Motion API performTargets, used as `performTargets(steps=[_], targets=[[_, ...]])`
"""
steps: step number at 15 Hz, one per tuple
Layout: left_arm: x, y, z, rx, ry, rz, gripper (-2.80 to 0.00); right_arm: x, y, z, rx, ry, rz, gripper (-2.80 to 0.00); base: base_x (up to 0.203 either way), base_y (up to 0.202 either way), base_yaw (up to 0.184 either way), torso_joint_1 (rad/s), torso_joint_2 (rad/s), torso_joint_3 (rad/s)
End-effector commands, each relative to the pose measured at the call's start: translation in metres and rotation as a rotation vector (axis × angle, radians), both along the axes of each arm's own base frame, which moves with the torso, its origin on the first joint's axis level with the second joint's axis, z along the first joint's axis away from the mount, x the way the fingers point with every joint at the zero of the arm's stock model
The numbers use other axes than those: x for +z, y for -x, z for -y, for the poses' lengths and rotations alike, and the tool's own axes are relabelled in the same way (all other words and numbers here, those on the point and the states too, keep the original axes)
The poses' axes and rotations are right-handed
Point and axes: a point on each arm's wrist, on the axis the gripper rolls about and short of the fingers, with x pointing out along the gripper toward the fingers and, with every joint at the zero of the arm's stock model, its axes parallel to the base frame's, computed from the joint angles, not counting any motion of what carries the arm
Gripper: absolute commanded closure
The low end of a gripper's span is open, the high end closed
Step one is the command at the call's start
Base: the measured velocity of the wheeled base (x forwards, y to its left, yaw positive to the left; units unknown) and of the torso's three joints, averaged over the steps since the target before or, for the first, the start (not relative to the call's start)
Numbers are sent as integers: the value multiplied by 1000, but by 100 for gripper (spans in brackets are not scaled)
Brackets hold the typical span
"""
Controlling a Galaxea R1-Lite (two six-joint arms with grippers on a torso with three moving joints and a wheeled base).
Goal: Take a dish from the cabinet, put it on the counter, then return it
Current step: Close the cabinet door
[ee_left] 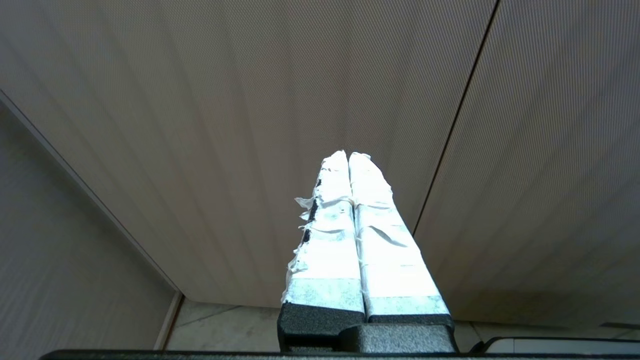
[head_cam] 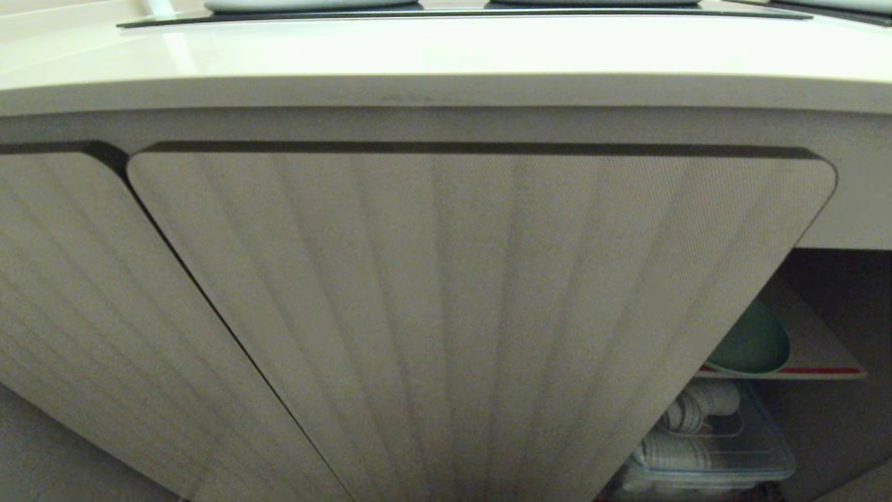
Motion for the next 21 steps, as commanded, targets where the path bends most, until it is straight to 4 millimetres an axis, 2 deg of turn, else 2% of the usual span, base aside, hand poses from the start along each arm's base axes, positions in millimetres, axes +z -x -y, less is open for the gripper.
performTargets(steps=[1,4,21], targets=[[0,0,0,1,1,0,0,0,0,0,0,1,0,0,0,0,0,0,0,0],[0,0,0,0,1,0,0,0,0,0,1,1,-2,0,-30,0,-1,1,0,1],[0,0,0,0,2,0,0,0,0,0,0,1,-2,0,-193,0,0,2,1,3]])
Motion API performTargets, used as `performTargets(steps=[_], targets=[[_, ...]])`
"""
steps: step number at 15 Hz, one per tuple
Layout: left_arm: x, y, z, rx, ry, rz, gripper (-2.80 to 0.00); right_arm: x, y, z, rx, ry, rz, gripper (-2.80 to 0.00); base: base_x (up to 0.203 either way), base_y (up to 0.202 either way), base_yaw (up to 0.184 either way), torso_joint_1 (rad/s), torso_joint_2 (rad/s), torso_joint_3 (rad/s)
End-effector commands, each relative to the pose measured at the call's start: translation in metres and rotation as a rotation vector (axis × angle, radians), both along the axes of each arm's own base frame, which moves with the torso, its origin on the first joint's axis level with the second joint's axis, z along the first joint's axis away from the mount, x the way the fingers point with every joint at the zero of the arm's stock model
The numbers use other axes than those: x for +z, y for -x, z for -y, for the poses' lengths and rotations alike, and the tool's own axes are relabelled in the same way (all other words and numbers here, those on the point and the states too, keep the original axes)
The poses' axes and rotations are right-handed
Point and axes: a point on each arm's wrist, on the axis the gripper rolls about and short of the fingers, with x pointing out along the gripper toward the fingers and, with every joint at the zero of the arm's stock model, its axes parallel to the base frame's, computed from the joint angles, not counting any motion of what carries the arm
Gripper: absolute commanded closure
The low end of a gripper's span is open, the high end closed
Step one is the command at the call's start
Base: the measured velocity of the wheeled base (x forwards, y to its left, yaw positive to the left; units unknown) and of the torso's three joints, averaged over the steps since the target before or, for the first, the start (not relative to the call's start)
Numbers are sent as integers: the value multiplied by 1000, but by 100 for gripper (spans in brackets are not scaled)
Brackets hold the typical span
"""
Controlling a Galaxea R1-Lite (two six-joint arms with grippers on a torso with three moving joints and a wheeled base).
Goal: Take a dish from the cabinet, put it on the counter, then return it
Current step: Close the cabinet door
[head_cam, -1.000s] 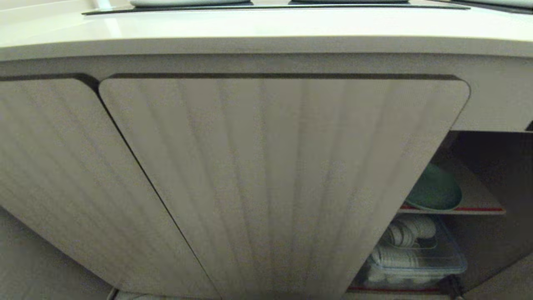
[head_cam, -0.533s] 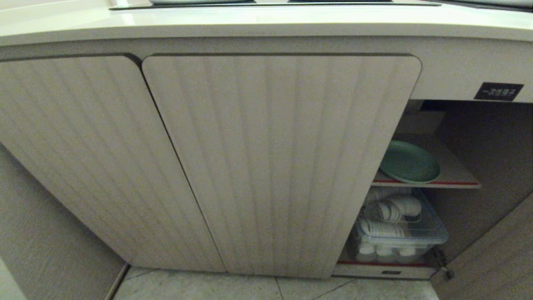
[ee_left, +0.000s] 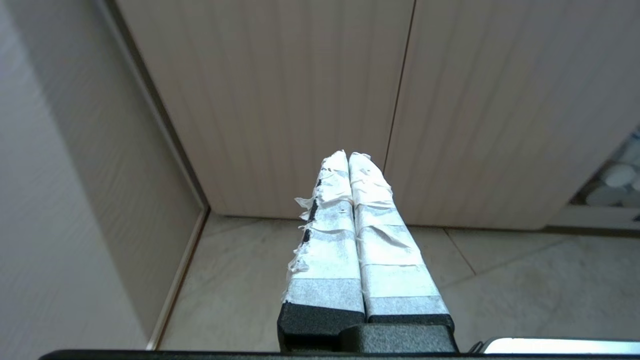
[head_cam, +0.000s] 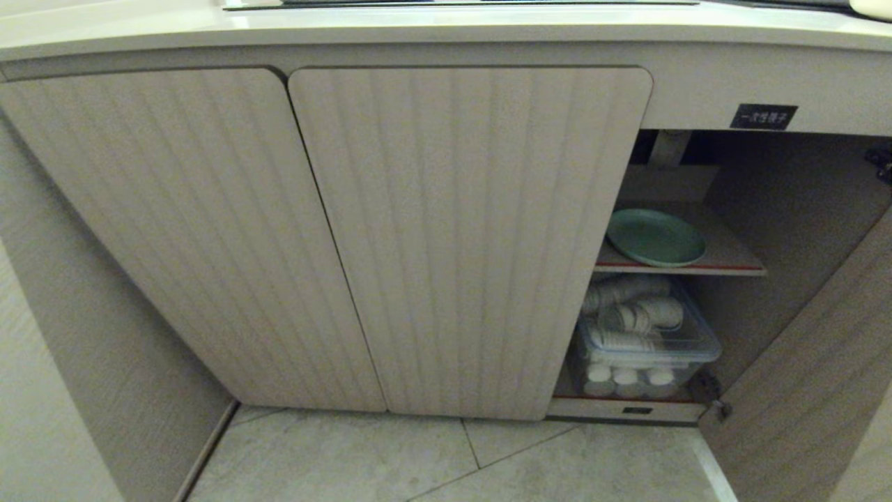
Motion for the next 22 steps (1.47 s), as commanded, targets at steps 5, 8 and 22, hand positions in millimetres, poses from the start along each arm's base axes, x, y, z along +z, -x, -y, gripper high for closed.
performTargets(steps=[5,8,22], targets=[[0,0,0,1,1,0,0,0,0,0,0,0,1,0,-191,0,0,2,3,4],[0,0,0,1,-1,0,0,0,0,0,0,0,1,0,-87,0,1,2,4,3],[0,0,0,1,-1,0,0,0,0,0,0,0,-1,0,0,0,0,0,0,0]])
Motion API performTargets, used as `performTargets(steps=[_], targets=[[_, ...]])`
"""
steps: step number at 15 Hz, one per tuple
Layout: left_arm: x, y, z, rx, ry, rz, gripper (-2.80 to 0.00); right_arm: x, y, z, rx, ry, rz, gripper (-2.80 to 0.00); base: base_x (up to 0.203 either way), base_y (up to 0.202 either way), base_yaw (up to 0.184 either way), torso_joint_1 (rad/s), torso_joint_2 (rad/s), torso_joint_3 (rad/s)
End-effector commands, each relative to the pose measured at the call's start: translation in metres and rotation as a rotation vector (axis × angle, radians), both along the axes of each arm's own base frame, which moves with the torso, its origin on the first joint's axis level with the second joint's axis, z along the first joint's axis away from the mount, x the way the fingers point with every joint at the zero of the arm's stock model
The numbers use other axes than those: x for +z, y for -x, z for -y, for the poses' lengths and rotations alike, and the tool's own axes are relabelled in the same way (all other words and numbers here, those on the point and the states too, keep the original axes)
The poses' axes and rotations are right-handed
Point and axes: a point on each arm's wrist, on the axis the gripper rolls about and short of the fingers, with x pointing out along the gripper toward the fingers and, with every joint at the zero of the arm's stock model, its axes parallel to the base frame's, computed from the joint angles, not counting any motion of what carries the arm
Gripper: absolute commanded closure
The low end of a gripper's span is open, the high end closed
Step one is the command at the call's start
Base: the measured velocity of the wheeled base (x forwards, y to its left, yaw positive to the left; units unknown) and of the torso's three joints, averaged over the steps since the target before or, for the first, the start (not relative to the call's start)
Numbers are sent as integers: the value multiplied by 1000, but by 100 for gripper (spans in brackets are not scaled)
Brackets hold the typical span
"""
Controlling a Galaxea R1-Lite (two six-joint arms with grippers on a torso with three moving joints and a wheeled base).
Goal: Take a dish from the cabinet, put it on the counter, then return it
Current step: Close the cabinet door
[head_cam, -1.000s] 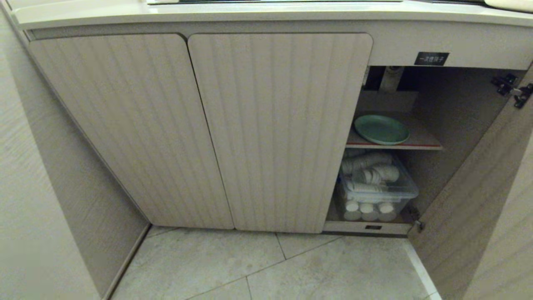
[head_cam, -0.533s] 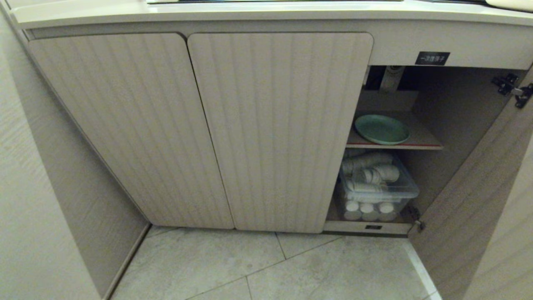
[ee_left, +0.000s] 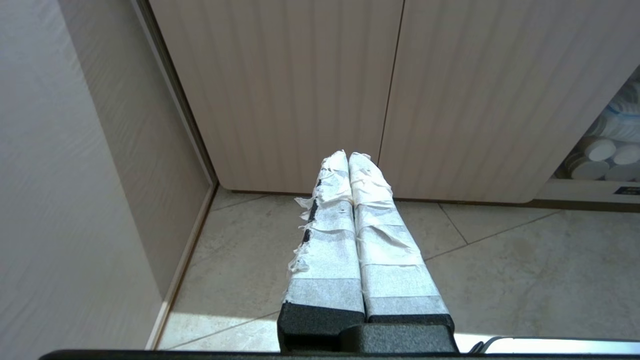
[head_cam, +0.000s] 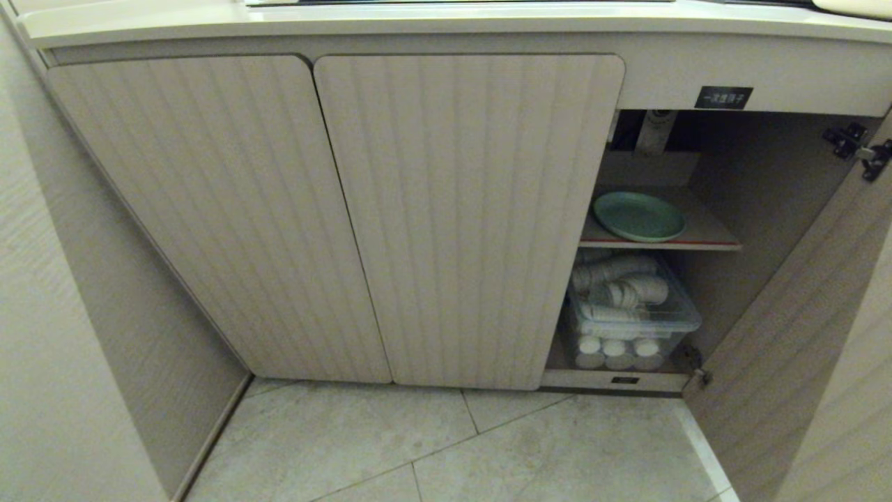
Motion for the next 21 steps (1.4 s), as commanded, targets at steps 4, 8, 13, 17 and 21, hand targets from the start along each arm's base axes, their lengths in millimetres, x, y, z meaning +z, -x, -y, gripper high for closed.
performTargets(steps=[4,8,13,17,21], targets=[[0,0,0,1,0,1,0,0,0,0,-1,1,-1,0,0,0,0,0,0,0],[0,0,0,1,0,1,0,0,0,0,-1,1,-1,0,0,0,0,0,0,0],[0,0,0,1,0,1,0,0,0,0,1,1,-1,0,0,0,0,0,0,0],[0,0,0,1,2,1,0,0,0,0,2,1,1,0,0,0,0,0,0,0],[0,0,0,1,1,1,0,0,0,0,2,1,1,0,0,0,0,0,0,0]])
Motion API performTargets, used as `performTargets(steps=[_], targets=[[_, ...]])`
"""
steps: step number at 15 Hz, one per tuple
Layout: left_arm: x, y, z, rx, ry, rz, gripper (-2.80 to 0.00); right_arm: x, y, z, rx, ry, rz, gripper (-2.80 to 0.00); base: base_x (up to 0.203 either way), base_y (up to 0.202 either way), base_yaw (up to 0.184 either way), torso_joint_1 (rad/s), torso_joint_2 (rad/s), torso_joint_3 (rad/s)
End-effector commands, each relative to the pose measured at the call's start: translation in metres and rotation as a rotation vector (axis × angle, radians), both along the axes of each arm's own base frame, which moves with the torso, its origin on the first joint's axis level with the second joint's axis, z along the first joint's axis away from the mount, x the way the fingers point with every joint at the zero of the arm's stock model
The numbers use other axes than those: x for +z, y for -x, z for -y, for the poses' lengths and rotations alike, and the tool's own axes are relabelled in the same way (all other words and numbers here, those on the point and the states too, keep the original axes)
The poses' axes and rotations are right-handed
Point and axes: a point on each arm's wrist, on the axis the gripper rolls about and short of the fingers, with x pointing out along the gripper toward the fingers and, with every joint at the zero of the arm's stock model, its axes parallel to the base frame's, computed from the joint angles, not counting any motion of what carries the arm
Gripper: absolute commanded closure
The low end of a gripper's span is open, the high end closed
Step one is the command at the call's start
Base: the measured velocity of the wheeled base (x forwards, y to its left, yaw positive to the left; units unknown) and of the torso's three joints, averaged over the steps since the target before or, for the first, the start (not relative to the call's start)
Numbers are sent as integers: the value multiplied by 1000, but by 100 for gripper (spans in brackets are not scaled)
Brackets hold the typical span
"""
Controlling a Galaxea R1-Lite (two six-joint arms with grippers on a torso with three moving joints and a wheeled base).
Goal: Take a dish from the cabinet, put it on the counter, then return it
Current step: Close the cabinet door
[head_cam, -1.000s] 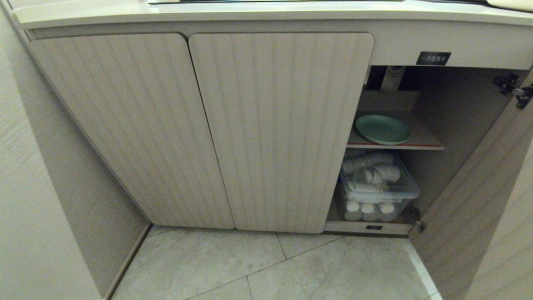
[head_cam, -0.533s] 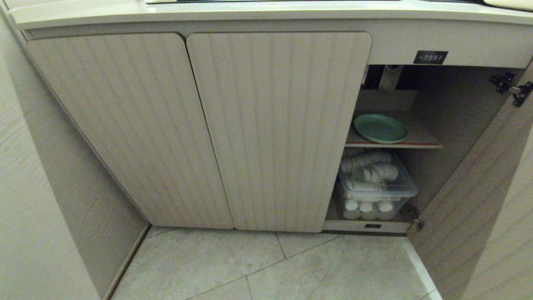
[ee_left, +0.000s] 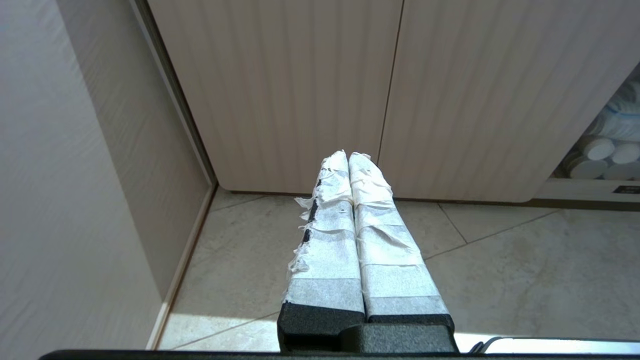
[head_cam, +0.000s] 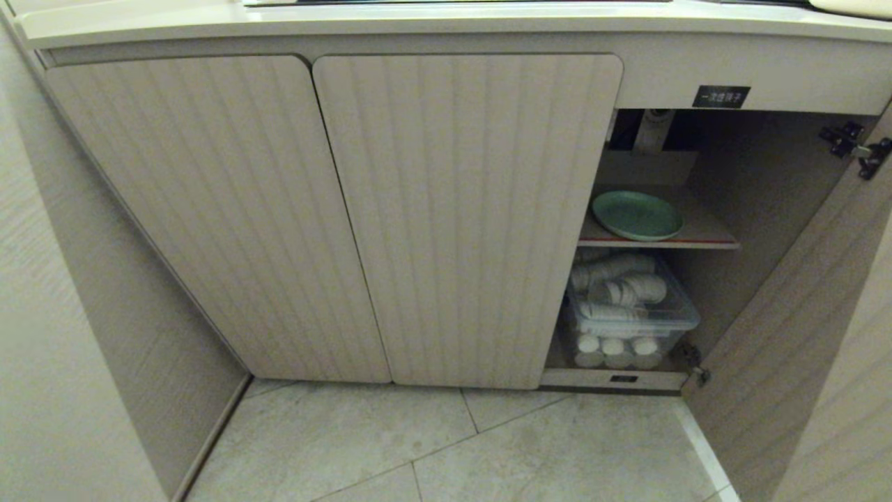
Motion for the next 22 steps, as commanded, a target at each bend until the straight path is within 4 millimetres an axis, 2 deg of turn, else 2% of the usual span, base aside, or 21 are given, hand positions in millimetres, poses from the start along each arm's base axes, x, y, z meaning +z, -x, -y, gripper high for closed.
performTargets(steps=[1,5,16,22], targets=[[0,0,0,0,1,0,0,0,0,0,-1,1,1,0,0,0,0,0,0,0],[0,0,0,0,1,0,0,0,0,0,-1,1,1,0,1,-24,0,1,2,1],[0,0,0,0,-1,0,0,0,0,0,-1,1,1,0,0,-189,0,3,3,4],[0,0,0,0,-1,0,0,0,0,0,-1,1,0,0,0,-14,0,1,0,0]])
